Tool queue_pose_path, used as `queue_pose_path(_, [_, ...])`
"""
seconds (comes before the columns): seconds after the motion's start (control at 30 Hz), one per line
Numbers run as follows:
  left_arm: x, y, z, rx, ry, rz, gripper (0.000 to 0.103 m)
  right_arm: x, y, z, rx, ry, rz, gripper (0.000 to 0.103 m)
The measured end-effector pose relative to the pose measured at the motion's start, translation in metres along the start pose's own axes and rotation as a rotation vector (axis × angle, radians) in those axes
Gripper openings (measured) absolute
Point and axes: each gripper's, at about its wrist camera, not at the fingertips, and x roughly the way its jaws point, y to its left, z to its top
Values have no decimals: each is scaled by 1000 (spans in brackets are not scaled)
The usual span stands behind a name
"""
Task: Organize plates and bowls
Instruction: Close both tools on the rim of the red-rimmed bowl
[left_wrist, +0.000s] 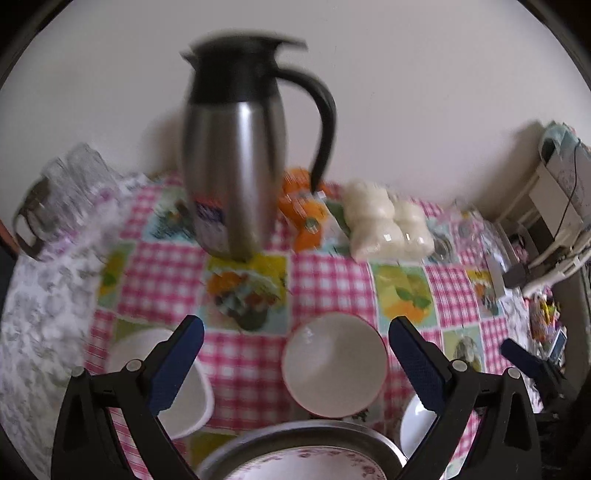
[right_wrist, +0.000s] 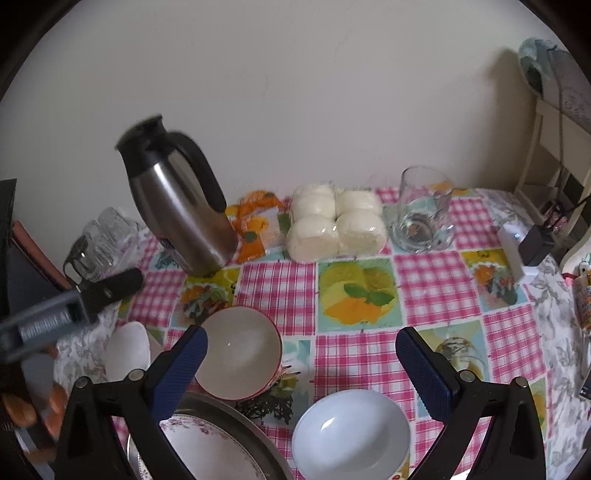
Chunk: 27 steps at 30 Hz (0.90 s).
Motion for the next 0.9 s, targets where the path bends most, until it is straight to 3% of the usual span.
queue_pose_path(0.13, [30,-5,-14,-12,78,-14,98,34,2,-13,13,83,10,102])
queue_pose_path(0.23, [49,-3,-21,-20,129,-5,85,53,3,-22,11,129,6,91])
queue_pose_path(0.37, [70,4,-29,-54,179,4,83,73,5,-31,13,168,15,84])
queue_pose_path(0.43, [77,7,-33,-63,197,4,75,80,8,-33,5,181,16,80])
queue_pose_path(0.57, [91,12,-39,-83,231,5,70,95,12,-38,-6,215,7,73])
queue_pose_path(0.63, [97,13,-41,-84,241,-1,60,103,14,-41,-9,232,9,62])
queue_pose_path(0.9, [118,17,-49,-75,286,-3,24,127,15,-45,-1,290,28,35])
